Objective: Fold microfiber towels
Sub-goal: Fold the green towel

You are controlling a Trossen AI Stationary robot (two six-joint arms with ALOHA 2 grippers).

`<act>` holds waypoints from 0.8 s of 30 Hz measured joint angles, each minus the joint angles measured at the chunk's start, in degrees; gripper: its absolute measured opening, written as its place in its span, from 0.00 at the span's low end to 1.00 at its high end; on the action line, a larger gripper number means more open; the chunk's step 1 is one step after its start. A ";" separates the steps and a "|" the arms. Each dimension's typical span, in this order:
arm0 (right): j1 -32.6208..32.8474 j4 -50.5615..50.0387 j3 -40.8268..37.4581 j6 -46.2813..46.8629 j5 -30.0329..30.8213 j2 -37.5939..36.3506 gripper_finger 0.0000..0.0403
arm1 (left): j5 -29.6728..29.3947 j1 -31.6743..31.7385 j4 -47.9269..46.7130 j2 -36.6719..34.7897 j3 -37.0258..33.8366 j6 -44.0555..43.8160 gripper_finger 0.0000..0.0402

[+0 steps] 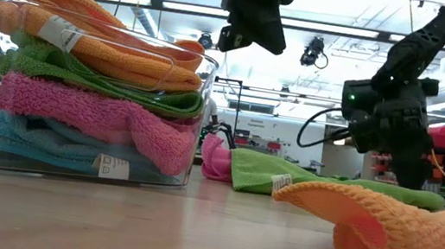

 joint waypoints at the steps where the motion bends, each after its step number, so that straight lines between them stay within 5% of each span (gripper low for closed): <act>1: 0.00 0.02 0.00 0.00 -0.88 0.00 0.55 | 0.02 0.02 0.00 0.00 0.00 0.00 0.10; 6: 0.00 1.97 -0.02 0.55 -2.57 0.00 0.45 | 0.00 0.02 0.00 0.00 0.00 0.02 0.09; 16: 0.11 5.43 -0.02 0.04 -2.70 0.00 0.04 | 0.00 0.02 -0.03 0.00 0.00 0.02 0.08; 24: -0.70 3.61 2.02 0.97 -4.11 -1.26 0.01 | 0.00 0.51 -0.04 0.00 0.00 0.70 0.08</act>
